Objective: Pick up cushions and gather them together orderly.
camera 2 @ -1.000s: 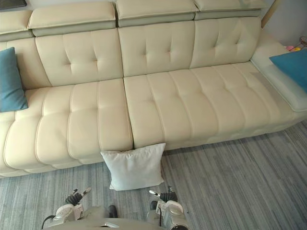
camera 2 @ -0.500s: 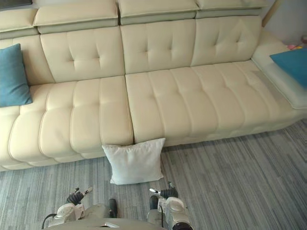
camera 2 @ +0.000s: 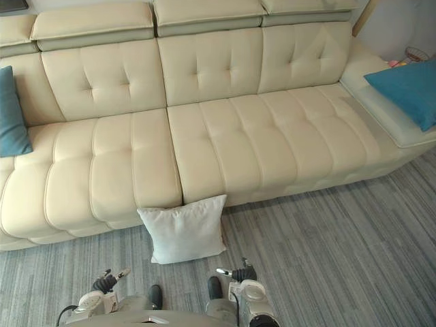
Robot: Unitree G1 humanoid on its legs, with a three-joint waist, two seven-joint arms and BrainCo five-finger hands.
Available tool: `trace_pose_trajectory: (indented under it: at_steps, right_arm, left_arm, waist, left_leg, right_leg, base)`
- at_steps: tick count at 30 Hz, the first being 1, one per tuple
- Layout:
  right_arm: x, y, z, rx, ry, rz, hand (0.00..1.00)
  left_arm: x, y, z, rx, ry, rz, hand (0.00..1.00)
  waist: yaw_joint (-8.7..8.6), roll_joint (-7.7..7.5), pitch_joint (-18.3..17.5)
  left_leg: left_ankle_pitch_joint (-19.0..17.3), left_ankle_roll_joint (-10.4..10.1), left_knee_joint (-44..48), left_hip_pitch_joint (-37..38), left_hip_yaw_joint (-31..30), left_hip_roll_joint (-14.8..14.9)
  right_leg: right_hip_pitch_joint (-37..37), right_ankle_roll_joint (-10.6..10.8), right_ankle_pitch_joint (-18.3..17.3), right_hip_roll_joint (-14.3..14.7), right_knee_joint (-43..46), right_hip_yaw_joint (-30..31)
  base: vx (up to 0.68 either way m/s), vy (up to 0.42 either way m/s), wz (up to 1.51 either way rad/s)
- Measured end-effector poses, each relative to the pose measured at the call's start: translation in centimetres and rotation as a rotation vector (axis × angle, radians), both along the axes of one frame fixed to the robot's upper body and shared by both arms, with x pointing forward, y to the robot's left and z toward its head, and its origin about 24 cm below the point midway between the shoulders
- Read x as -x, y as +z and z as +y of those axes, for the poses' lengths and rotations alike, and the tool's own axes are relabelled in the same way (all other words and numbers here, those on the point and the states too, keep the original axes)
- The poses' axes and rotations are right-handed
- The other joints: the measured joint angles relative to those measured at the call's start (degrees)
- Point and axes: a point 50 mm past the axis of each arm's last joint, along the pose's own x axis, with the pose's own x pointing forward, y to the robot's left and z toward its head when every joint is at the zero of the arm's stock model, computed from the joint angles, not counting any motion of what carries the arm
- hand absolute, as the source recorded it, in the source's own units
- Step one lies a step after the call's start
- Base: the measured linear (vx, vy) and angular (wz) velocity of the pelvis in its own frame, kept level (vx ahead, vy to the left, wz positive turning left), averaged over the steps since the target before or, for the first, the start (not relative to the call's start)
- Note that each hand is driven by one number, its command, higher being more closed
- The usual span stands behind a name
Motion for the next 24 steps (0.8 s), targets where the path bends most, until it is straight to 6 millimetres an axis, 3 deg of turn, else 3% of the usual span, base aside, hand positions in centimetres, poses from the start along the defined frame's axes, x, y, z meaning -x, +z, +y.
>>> trace_pose_trajectory:
  at_steps: [10,13,16,18,21,24]
  right_arm:
    - [1.9,-0.9,-0.7,-0.006,-0.074,0.062,0.0]
    - [1.3,-0.6,-0.9,-0.002,-0.106,0.042,0.0]
    - [-2.1,1.2,-0.8,0.005,-0.093,-0.066,0.0]
    - [-6.1,4.1,-0.6,0.035,-0.057,-0.221,0.0]
    - [-9.5,7.3,-0.6,0.065,-0.038,-0.372,0.0]
    - [-13.4,11.8,-1.2,0.116,-0.03,-0.541,0.0]
  left_arm:
    - [0.6,-0.2,0.2,0.011,0.066,0.014,0.0]
    - [-0.8,0.2,0.3,0.005,0.083,-0.021,0.0]
    - [-5.1,2.0,0.2,0.028,0.117,-0.156,0.0]
    - [-7.6,3.5,0.5,0.038,0.164,-0.254,0.0]
    - [-9.7,5.2,0.9,0.041,0.209,-0.353,0.0]
    - [-13.2,8.4,2.0,0.038,0.247,-0.512,0.0]
  waist:
    - [-1.38,0.04,0.07]
    - [-1.51,0.0,1.71]
    - [-1.4,0.08,5.46]
    - [-1.25,0.3,9.24]
    - [-1.37,0.4,11.1]
    - [-1.53,0.68,13.72]
  left_leg:
    - [2.03,0.16,-4.75,3.78,2.64,0.13]
    - [1.85,0.38,-1.83,-0.22,2.92,0.03]
    - [-0.97,0.73,8.6,-11.67,1.5,1.01]
    - [-3.19,0.58,13.99,-16.86,2.0,2.28]
    - [-3.93,0.65,17.69,-21.8,2.8,3.16]
    - [-4.77,0.77,23.18,-29.37,3.16,4.31]
  right_leg:
    - [-1.04,0.02,-0.06,-0.76,2.47,-4.9]
    - [-5.62,-0.38,-1.64,-1.72,7.73,-8.2]
    - [-14.26,-1.39,-3.46,-2.3,14.27,-10.4]
    - [-19.21,-1.87,-4.0,-2.11,18.43,-10.93]
    - [-24.98,-2.43,-4.79,-2.17,22.93,-10.75]
    - [-33.41,-3.19,-6.28,-2.16,29.38,-10.48]
  base:
    - [-0.02,-0.009,-0.11]
    - [-0.12,-0.016,0.11]
    - [-0.23,-0.02,0.28]
    - [-0.21,-0.02,-0.13]
    - [-0.15,-0.032,-0.12]
    - [-0.1,-0.057,-0.05]
